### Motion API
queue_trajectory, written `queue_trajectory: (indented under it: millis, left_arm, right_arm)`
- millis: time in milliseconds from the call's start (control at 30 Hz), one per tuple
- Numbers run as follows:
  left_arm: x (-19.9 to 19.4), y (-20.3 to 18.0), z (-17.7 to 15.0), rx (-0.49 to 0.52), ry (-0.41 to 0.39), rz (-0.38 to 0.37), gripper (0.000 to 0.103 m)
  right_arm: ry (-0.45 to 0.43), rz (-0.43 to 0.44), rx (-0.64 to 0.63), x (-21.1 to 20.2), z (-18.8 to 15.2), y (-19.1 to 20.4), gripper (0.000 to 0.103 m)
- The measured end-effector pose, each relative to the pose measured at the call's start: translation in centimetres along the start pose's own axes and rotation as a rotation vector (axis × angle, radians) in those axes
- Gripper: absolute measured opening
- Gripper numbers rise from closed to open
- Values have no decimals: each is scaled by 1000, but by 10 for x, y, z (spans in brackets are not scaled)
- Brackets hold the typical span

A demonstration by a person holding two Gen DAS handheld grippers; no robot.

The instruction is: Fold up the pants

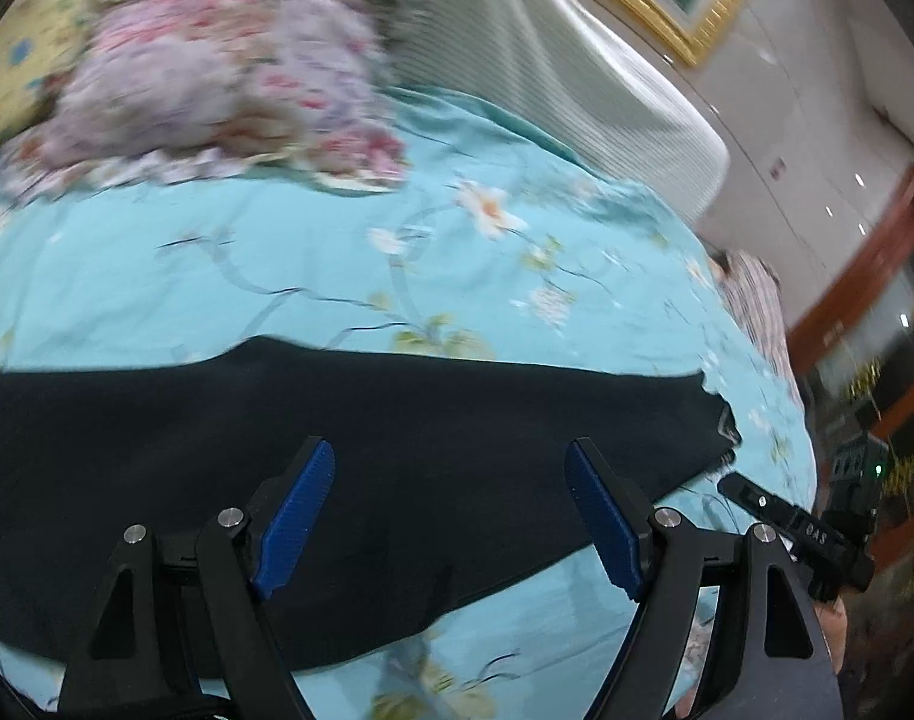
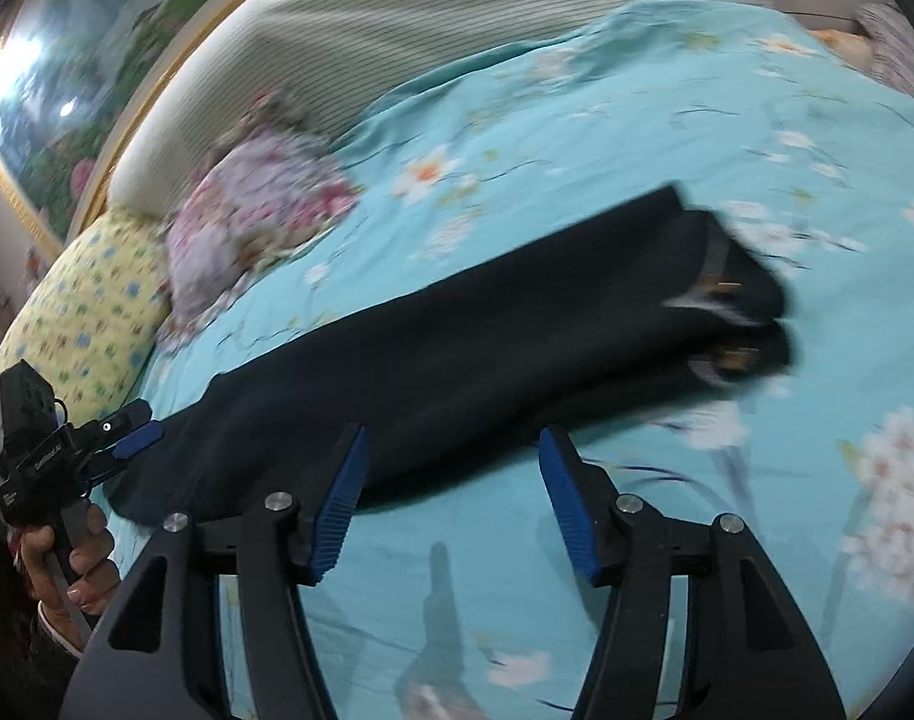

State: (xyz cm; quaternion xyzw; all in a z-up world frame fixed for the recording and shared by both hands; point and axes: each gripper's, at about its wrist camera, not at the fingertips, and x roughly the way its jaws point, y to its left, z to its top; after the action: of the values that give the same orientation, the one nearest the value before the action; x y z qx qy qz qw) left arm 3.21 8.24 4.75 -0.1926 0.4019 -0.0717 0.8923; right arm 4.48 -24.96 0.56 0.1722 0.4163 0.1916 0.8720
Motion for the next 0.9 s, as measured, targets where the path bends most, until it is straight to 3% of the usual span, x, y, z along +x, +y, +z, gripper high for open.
queue_trajectory:
  millis: [167,333,533,700,767,833,900]
  left_arm:
    - [26,-35,9,81,47,-35,81]
    - [48,-58,16,129,90,-60,81]
    - [77,-85,27,217,155,-86,82]
    - [120,-115,43,266,302,-224,82]
    - [136,-128,48,300,335,-229,82]
    - [150,-141,51,340,367,-231,82]
    - [167,-156,53,386,399,-230,82]
  right_arm:
    - [-24,-21,99,-8,5,-31,61]
    - [-29,16,220,-8,7,-55,67]
    - [-65,68,347,-4,12,-79,67]
    - [-105,102,413,2,19,-90,67]
    - [-119,88,420,4,23,-95,60]
    - [-119,59,429,9,25,-101,32]
    - [-116,55,440,11,24,-111,15]
